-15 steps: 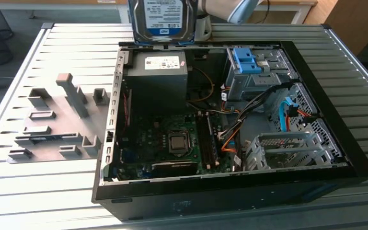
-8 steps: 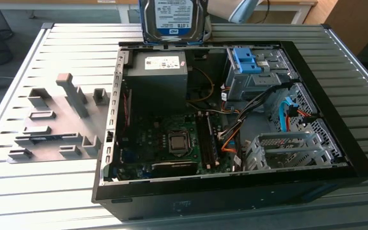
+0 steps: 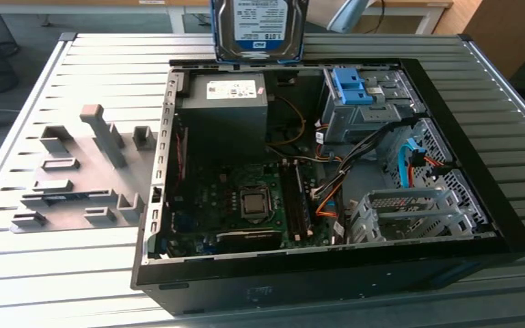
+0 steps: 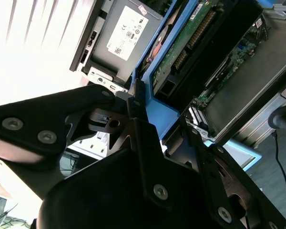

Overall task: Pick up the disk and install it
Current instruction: 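Pick up the disk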

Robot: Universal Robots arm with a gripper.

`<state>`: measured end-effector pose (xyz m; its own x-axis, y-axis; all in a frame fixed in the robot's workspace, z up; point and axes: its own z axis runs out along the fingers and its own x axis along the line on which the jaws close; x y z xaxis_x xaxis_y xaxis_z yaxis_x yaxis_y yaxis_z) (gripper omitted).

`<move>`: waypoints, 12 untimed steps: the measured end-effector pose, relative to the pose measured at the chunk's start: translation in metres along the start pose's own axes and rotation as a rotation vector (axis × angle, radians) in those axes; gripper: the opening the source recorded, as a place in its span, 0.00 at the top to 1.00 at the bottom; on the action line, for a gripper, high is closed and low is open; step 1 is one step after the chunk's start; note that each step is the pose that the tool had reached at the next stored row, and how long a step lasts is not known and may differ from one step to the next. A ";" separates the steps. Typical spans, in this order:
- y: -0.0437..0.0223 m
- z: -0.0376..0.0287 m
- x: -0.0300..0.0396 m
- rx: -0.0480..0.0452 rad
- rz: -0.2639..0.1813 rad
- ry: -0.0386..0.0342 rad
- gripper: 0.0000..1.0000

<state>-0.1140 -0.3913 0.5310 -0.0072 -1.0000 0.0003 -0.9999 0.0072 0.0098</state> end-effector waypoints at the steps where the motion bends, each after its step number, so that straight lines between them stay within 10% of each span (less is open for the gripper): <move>1: -0.0016 0.0000 0.0000 0.0000 0.000 0.0001 0.63; 12: -0.0064 0.0003 0.0135 0.0001 0.006 -0.0001 0.63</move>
<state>-0.1077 -0.4048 0.5306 -0.0135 -0.9999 0.0003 -0.9999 0.0135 0.0097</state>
